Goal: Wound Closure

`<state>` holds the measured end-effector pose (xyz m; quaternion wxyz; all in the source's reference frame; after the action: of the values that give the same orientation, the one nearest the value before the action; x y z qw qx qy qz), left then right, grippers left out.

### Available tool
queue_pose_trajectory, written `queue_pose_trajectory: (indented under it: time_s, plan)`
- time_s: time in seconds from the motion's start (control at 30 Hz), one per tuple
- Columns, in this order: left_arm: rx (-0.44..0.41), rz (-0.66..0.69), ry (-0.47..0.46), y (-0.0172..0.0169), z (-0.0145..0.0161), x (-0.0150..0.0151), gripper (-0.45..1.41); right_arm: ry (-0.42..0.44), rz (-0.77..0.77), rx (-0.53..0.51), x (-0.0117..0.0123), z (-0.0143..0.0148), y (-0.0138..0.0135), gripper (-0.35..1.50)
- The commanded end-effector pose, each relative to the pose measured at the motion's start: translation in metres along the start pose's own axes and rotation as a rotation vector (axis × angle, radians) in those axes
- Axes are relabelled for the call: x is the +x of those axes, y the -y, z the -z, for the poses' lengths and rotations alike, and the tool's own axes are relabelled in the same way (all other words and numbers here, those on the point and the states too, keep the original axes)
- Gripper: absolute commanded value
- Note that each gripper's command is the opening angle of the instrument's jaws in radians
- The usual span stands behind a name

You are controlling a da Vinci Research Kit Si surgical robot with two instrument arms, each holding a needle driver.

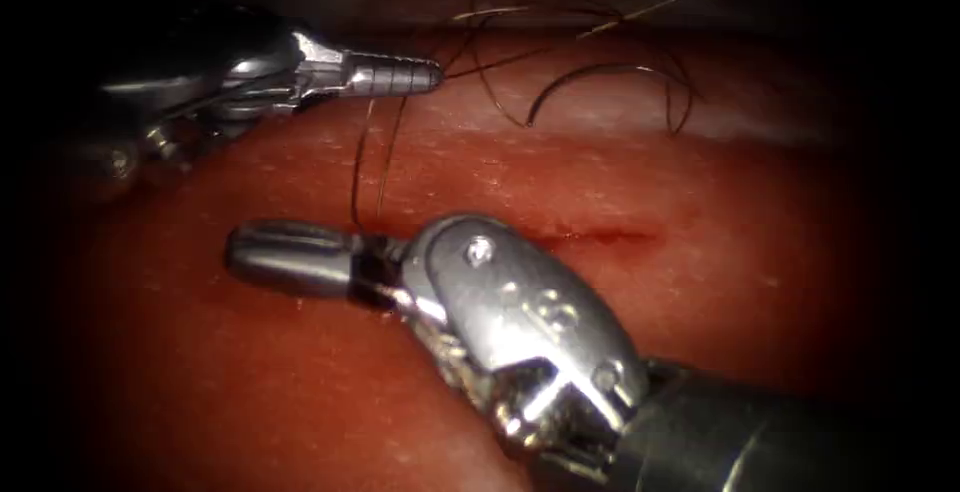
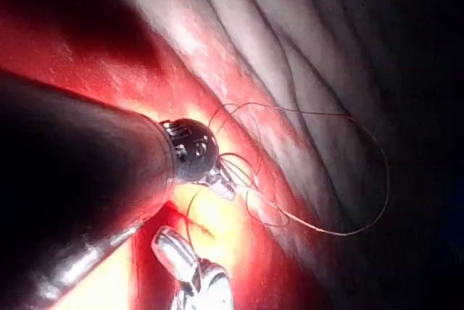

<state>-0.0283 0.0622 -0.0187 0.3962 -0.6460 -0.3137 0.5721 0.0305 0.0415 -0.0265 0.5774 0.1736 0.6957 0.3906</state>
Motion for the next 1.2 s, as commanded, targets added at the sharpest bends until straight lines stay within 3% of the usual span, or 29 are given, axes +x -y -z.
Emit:
queue_pose_trajectory:
  time_s: [0.03,0.17,0.37,0.6,0.93,1.2]
  plan:
    - [-0.001,-0.002,-0.005,0.0002,-0.0003,0.0,-0.35,-0.025,-0.013,-0.024,-0.0002,-0.0003,-0.0007,-0.35]
    - [0.002,-0.001,-0.021,-0.0006,0.0003,-0.0004,-0.35,-0.085,-0.05,-0.094,0.0005,0.0008,-0.0015,-0.32]
    - [0.009,0.003,-0.061,-0.0012,0.0013,0.0001,-0.35,-0.146,-0.051,-0.188,0.0012,0.002,-0.002,0.04]
    - [-0.001,0.009,-0.079,-0.0024,0.0017,0.0003,-0.35,-0.142,-0.041,-0.298,0.0015,0.003,-0.0026,0.76]
    - [-0.007,0.012,-0.076,-0.0038,0.0018,-0.0004,-0.35,-0.179,-0.028,-0.438,0.0024,0.0058,-0.004,0.71]
    - [-0.04,0.03,-0.062,-0.0065,0.0022,-0.0005,-0.35,-0.095,-0.018,-0.516,0.001,0.0054,-0.0058,0.54]
